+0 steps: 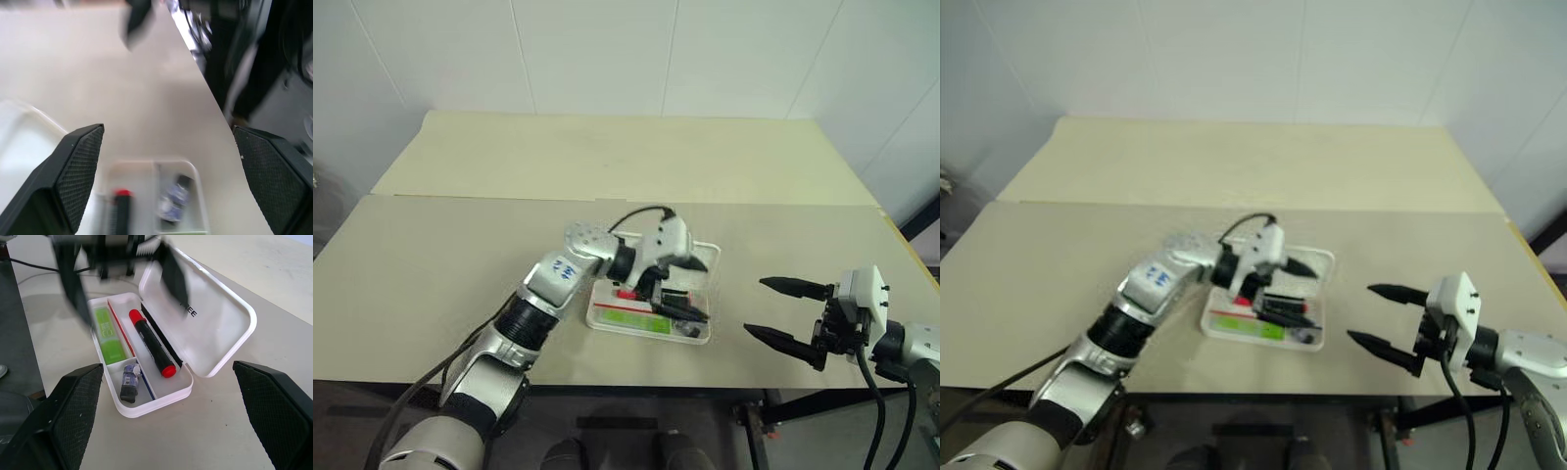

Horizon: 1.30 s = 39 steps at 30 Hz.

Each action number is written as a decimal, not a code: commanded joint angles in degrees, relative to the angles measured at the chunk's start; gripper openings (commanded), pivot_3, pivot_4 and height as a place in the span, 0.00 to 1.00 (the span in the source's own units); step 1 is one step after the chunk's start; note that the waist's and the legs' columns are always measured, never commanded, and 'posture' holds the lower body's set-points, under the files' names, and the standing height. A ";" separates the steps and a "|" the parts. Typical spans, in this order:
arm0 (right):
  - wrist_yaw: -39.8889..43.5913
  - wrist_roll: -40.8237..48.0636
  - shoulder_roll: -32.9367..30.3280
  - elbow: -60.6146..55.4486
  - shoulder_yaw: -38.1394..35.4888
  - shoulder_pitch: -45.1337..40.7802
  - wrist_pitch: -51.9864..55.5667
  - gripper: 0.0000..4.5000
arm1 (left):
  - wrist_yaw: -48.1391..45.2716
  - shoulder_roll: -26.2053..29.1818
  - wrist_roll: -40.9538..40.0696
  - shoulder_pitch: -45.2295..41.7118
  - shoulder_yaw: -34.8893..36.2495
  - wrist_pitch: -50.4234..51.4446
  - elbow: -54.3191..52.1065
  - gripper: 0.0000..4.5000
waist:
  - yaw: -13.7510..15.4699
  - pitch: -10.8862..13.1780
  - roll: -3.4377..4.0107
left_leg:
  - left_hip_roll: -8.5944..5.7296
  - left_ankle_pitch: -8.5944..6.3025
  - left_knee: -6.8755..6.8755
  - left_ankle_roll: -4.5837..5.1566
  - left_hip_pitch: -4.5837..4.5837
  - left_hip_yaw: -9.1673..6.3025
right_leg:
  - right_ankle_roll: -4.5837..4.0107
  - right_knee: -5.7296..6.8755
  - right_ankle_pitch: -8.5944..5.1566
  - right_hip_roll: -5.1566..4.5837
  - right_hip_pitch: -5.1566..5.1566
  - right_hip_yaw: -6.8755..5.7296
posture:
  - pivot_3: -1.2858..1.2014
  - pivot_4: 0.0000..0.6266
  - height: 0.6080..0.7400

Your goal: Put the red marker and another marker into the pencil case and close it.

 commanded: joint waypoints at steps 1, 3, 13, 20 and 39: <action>0.15 1.26 -0.68 -1.01 -0.91 -0.86 0.11 1.00 | -0.48 0.63 -4.19 0.14 6.77 -5.73 -0.42 1.00 | 0.05 0.00 0.00 | 0.00 0.00 0.00 0.00 0.00 0.00 | 0.00 0.00 0.00 0.00 0.00 -0.01 | 0.52 0.24 1.00; 0.71 1.02 -0.99 0.15 -0.16 -2.28 0.05 1.00 | -0.41 1.96 -4.83 -0.16 10.46 -9.24 2.86 1.00 | 0.02 0.00 0.00 | 0.00 0.00 0.03 0.00 0.00 0.00 | 0.01 0.00 0.01 0.00 0.01 0.00 | 0.52 0.24 1.00; 4.31 -0.15 -1.46 5.92 3.74 -9.92 -0.67 1.00 | -5.56 6.79 -7.38 -2.71 17.59 -13.60 17.55 0.50 | 0.02 0.00 0.00 | 0.00 0.01 0.01 0.01 0.02 0.03 | 0.05 -0.01 0.03 0.00 0.03 -0.04 | 0.52 0.24 1.00; 5.68 -0.93 -1.27 7.66 4.56 -11.72 -1.21 1.00 | -4.89 8.83 -4.81 -9.38 19.30 -17.82 34.08 0.00 | 0.12 0.00 -0.01 | -0.01 0.00 0.06 0.02 -0.02 0.03 | 0.06 -0.01 0.03 0.00 0.02 -0.06 | 0.52 0.24 1.00; 7.58 -0.07 -0.86 10.22 2.91 -11.26 -2.36 1.00 | -13.33 8.13 8.72 -20.48 15.66 -20.03 65.14 0.00 | 0.12 0.01 -0.01 | -0.01 -0.01 -0.03 -0.01 -0.15 0.07 | 0.04 -0.04 0.02 0.01 -0.16 -0.11 | 0.52 0.24 1.00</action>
